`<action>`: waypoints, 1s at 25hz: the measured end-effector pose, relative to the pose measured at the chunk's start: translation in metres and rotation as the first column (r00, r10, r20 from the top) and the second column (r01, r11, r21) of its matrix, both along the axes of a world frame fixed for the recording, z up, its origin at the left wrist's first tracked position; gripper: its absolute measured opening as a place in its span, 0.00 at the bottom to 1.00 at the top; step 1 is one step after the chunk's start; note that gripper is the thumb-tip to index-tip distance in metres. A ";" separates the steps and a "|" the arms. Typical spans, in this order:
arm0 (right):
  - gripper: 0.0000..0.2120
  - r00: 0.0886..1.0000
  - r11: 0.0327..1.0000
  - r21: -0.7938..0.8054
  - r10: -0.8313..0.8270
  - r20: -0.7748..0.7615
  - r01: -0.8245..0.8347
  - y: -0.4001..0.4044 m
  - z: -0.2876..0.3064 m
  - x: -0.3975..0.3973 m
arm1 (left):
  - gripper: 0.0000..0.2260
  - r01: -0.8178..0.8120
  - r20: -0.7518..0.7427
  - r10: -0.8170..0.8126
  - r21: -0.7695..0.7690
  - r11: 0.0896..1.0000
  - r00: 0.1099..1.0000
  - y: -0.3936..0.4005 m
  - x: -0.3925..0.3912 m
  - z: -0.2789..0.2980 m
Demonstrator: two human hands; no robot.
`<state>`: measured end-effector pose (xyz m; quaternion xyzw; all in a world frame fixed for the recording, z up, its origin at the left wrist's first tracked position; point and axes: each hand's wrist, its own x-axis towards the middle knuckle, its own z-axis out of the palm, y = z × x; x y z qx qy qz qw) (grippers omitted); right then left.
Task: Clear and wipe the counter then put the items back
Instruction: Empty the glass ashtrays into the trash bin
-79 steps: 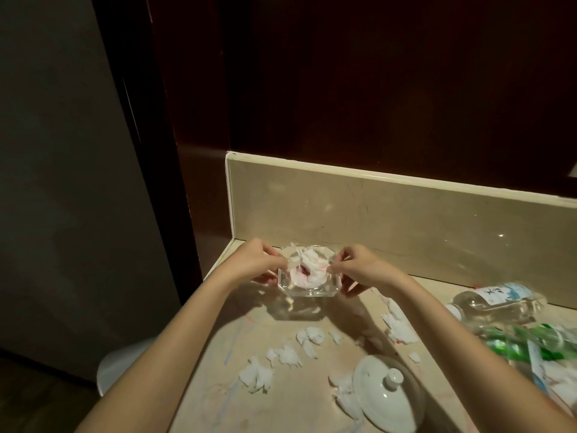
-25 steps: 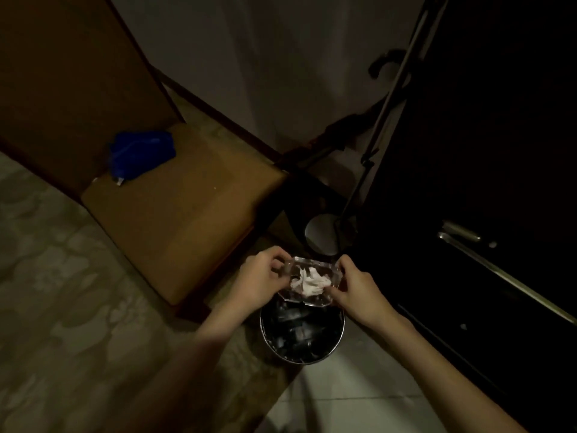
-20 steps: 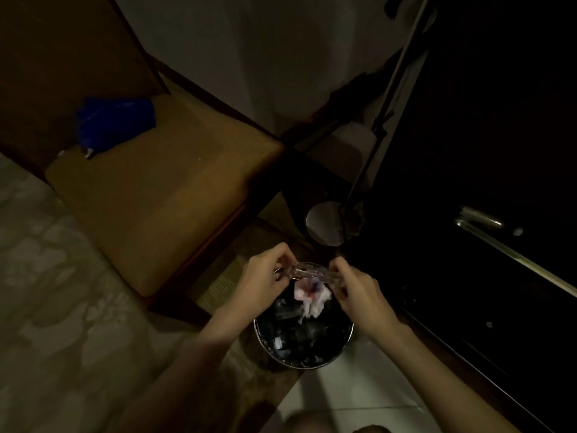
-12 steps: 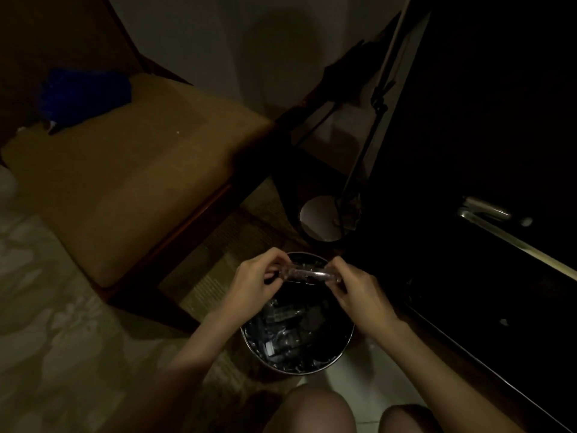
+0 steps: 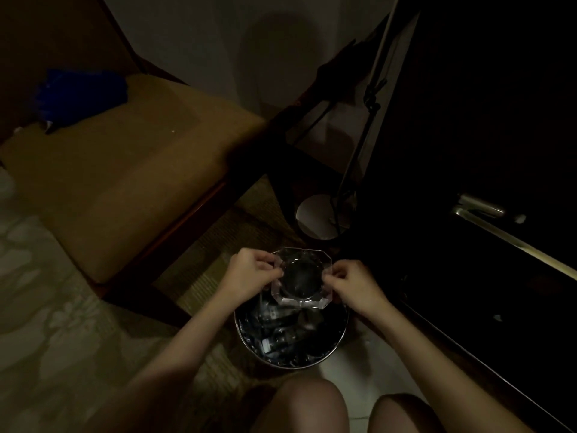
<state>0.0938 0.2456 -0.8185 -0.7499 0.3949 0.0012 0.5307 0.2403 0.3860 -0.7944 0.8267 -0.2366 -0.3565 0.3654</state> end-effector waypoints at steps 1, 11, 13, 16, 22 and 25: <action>0.07 1.000 1.000 0.020 0.000 -0.008 0.001 0.001 0.003 0.000 | 0.09 -0.010 -0.020 0.011 0.019 1.000 1.000 0.001 -0.001 0.005; 0.13 0.997 0.999 -0.037 0.015 -0.080 -0.018 0.003 0.196 -0.018 | 0.10 -0.001 -0.143 0.010 0.063 0.998 0.990 0.005 -0.011 0.187; 0.14 0.996 0.998 -0.035 0.045 -0.077 -0.048 0.000 0.262 -0.020 | 0.07 0.018 -0.111 -0.013 0.046 0.999 0.994 0.004 -0.010 0.251; 0.13 0.996 0.997 -0.012 0.080 -0.049 -0.081 -0.004 0.382 -0.028 | 0.05 0.050 -0.095 -0.045 0.045 0.998 0.994 -0.001 -0.014 0.368; 0.12 0.994 0.994 0.026 0.107 0.028 -0.108 -0.022 0.617 -0.058 | 0.07 0.187 0.061 -0.189 0.029 0.982 0.980 -0.022 -0.025 0.604; 0.14 0.992 0.993 -0.076 0.097 0.080 -0.091 -0.035 0.714 -0.079 | 0.04 0.243 0.163 -0.234 -0.036 0.969 0.958 -0.043 -0.037 0.695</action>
